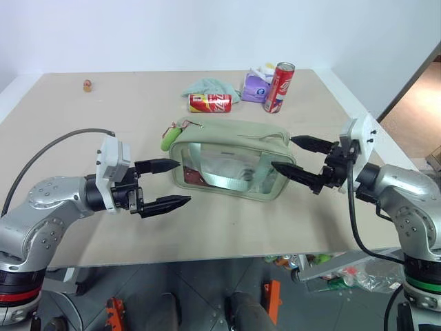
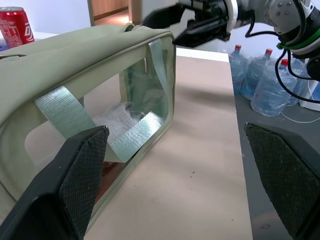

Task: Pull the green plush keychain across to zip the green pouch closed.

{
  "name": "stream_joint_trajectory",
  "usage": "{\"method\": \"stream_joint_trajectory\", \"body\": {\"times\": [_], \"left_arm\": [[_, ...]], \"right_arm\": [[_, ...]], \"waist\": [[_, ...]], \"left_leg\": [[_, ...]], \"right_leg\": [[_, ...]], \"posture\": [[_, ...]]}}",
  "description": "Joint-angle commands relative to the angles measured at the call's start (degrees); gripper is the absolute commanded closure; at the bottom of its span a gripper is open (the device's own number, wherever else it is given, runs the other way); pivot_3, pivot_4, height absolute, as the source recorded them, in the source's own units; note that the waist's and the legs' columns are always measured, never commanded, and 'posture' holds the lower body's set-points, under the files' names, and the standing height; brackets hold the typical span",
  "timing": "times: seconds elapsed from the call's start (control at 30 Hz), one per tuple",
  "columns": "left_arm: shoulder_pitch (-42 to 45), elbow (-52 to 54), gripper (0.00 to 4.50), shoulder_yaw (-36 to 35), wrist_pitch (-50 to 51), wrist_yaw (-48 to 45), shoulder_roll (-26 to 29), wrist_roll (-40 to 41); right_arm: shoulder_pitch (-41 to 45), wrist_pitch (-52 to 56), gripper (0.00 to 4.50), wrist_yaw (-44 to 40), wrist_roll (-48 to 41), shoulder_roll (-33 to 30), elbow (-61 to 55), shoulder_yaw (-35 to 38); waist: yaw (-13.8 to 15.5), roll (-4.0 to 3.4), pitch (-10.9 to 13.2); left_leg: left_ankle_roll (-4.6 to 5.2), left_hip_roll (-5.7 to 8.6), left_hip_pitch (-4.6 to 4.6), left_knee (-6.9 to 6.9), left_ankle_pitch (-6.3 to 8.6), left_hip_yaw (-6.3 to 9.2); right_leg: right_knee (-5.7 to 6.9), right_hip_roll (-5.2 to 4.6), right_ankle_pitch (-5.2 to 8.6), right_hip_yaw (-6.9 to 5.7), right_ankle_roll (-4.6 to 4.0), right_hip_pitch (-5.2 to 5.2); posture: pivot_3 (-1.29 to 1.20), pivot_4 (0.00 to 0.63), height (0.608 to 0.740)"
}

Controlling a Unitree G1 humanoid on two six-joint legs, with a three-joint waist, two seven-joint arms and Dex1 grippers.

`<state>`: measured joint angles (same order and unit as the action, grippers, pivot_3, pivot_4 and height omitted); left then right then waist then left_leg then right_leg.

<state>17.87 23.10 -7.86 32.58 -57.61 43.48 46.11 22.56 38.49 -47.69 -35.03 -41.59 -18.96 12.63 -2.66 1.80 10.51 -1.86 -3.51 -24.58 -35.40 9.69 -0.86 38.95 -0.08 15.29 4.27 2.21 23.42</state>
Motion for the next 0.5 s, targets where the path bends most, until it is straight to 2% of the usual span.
{"method": "stream_joint_trajectory", "body": {"times": [0.03, 0.3, 0.37, 0.5], "left_arm": [[0.9, 1.5, 0.00, -0.3, -0.6, 0.9, -0.6, -0.2], [0.7, 1.7, 0.00, -0.6, -0.8, 1.9, -1.1, -1.1], [0.6, 1.7, 0.00, -0.7, -0.8, 1.9, -1.1, -1.1], [0.3, 1.9, 0.00, -0.7, -0.8, 2.0, -1.1, -1.1]], "right_arm": [[-0.7, -1.3, 0.85, -0.1, -0.7, 0.1, -1.7, 0.2], [-1.7, -3.3, 3.63, -1.5, -0.4, -0.3, -1.4, -1.0], [-1.9, -4.2, 4.44, -2.2, 0.4, -0.7, -1.3, -1.5], [-1.5, -8.0, 4.44, -4.5, 3.0, -1.6, 0.5, -2.7]], "waist": [[0.0, 0.00, 0.0], [0.0, 0.00, 0.0], [0.0, 0.00, 0.0], [0.0, 0.00, 0.0]], "left_leg": [[0.00, 0.00, 0.00, 0.00, 0.00, 0.01], [0.00, 0.00, 0.02, -0.02, 0.00, 0.02], [0.00, 0.00, 0.02, -0.02, 0.00, 0.02], [0.00, 0.00, 0.02, -0.01, 0.00, 0.02]], "right_leg": [[0.00, 0.00, 0.00, -0.01, 0.00, 0.00], [0.00, 0.00, -0.02, -0.01, 0.00, -0.03], [0.00, 0.01, -0.02, -0.01, 0.00, -0.02], [0.00, 0.01, -0.02, -0.01, 0.00, -0.02]], "posture": [[0.00, 0.150, 0.740], [0.00, 0.150, 0.740], [0.00, 0.150, 0.740], [0.00, 0.150, 0.740]]}}
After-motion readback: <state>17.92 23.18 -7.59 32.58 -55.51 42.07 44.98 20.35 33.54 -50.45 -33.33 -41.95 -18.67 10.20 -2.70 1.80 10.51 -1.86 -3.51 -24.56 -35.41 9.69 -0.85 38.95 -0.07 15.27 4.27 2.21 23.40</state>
